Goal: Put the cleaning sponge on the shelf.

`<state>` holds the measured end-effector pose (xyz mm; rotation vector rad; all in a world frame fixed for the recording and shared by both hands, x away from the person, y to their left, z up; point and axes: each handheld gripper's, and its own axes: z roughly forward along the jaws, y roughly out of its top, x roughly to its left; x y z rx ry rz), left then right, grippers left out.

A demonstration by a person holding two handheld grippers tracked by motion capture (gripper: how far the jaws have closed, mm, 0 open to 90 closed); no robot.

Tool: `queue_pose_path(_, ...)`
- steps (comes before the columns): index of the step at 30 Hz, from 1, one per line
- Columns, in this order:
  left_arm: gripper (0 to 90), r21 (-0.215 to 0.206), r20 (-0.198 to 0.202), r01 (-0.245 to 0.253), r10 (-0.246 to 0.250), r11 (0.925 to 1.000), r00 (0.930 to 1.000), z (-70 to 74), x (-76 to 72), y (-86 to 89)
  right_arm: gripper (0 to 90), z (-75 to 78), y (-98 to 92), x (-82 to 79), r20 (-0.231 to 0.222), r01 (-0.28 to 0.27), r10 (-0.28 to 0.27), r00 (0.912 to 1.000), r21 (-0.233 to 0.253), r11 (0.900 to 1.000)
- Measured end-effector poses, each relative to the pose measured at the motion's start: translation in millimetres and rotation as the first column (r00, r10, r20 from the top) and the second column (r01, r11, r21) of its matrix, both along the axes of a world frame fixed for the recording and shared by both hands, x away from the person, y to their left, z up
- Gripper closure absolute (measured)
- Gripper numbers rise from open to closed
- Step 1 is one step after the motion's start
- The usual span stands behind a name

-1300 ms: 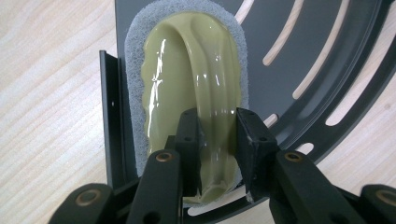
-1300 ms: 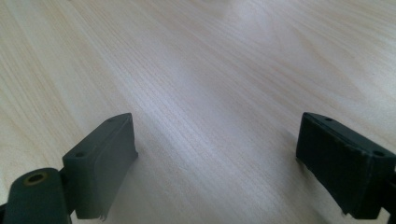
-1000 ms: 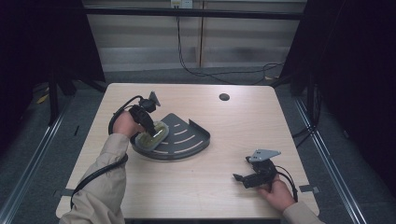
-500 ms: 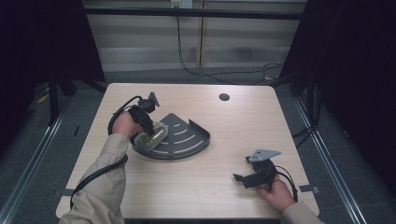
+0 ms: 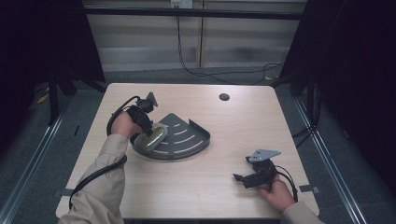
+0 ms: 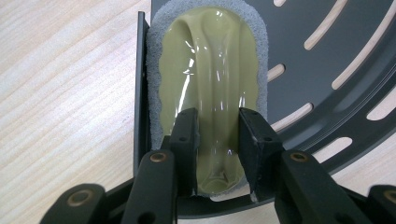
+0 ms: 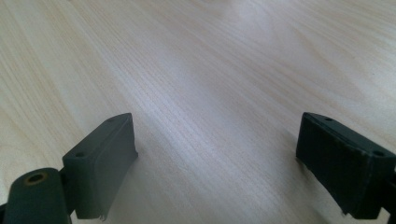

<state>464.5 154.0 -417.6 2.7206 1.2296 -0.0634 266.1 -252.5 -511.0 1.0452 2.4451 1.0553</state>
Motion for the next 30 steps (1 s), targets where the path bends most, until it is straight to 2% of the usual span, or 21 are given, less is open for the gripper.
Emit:
queue_pose_path(10,64.9,0.021,0.010,-0.011,0.011,0.9997,0.9999,1.0,-0.2,-0.9,11.5,0.0,0.0,0.0,0.000,0.001,-0.001,1.0000,0.000,1.000)
queue_pose_path(20,43.3,0.012,0.019,-0.044,0.043,0.9990,0.9989,2.2,-0.8,0.1,11.5,0.0,0.0,0.0,0.000,0.000,0.000,1.0000,-0.001,1.000)
queue_pose_path(30,29.4,0.005,0.056,-0.048,0.048,0.9988,0.9973,7.1,-5.7,-0.6,11.5,0.0,0.0,0.0,0.000,0.000,0.000,1.0000,-0.001,1.000)
